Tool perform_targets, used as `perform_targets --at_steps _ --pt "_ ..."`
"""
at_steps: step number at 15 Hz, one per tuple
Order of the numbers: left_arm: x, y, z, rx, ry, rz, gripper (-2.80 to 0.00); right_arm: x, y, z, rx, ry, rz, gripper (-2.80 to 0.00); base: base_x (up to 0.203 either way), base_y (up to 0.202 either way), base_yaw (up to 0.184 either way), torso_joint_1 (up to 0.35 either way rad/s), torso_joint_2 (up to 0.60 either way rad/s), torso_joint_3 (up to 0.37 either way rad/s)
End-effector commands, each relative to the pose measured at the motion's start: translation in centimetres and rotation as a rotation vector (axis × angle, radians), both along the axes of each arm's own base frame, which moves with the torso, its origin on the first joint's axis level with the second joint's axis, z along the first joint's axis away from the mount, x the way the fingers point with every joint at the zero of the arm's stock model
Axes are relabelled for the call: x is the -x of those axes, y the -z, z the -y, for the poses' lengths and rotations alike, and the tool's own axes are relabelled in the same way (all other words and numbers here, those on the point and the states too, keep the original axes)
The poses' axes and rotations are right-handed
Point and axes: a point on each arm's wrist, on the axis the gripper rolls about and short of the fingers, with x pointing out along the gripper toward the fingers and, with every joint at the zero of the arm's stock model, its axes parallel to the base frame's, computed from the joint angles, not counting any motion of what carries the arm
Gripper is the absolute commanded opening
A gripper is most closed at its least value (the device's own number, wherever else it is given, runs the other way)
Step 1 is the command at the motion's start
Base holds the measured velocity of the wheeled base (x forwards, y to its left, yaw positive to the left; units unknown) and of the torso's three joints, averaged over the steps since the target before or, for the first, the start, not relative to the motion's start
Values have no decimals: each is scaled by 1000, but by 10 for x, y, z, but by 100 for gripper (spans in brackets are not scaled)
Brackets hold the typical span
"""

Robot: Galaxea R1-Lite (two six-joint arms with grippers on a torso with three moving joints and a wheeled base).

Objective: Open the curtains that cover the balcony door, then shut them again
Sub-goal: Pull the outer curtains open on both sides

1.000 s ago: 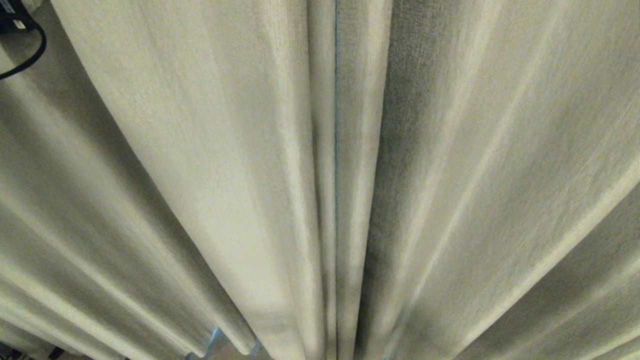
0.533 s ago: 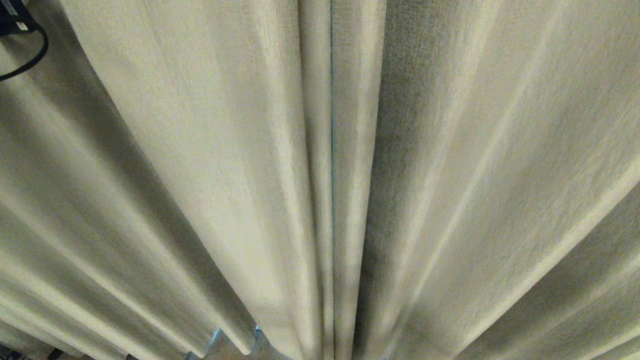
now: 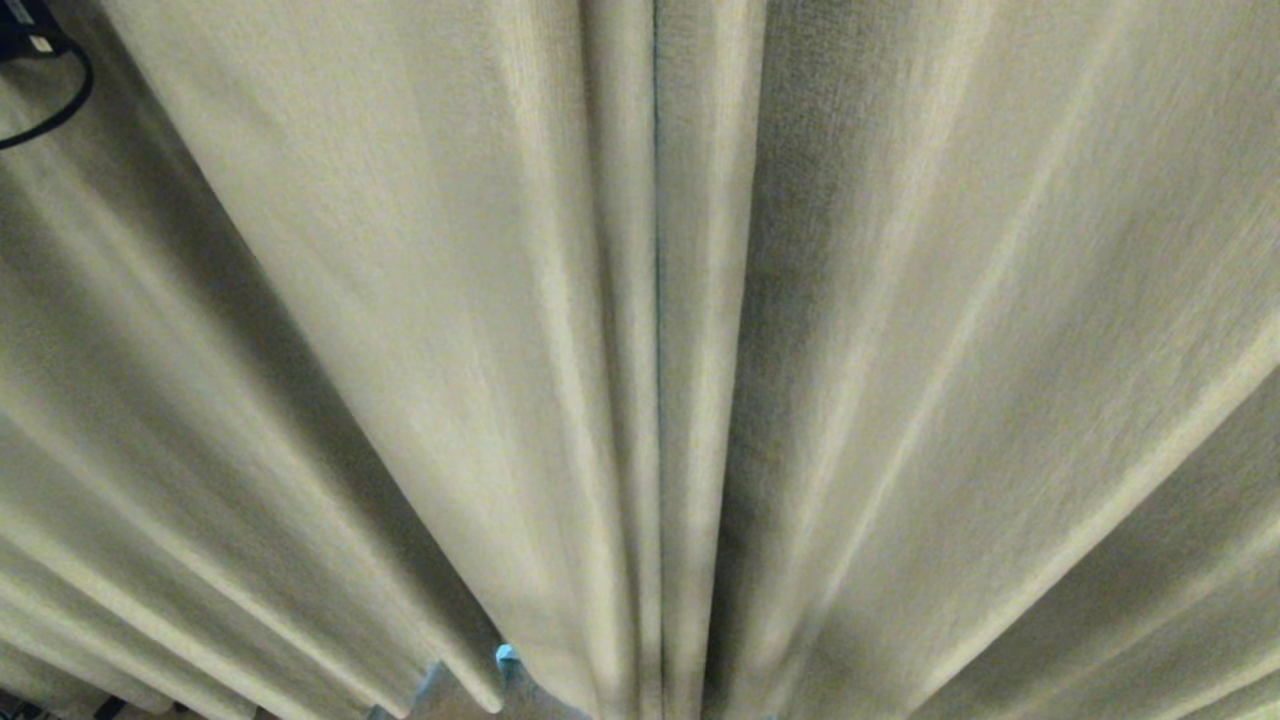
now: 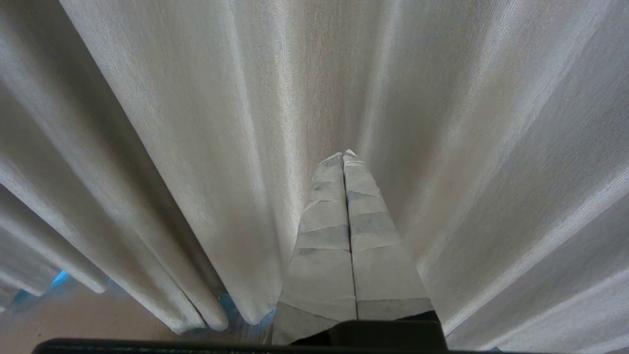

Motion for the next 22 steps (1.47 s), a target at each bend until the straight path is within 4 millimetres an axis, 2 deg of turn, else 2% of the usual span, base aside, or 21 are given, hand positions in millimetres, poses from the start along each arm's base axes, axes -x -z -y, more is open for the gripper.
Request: perform_targets --at_steps 1,7,10,14,22 --pt "-3 6 -24 -11 -25 -7 -280 0 0 0 0 -1 0 -280 0 0 0 0 0 0" --pt "18 11 -98 -46 -108 -43 -280 0 0 0 0 0 0 -280 0 0 0 0 0 0" --pt "30 20 -126 -45 -144 -68 -280 0 0 0 0 0 0 -280 0 0 0 0 0 0" --pt "38 29 -146 -33 -182 -85 -280 0 0 0 0 0 0 -280 0 0 0 0 0 0" --pt "44 41 -166 -22 -204 -109 -280 0 0 0 0 -1 0 -280 0 0 0 0 0 0"
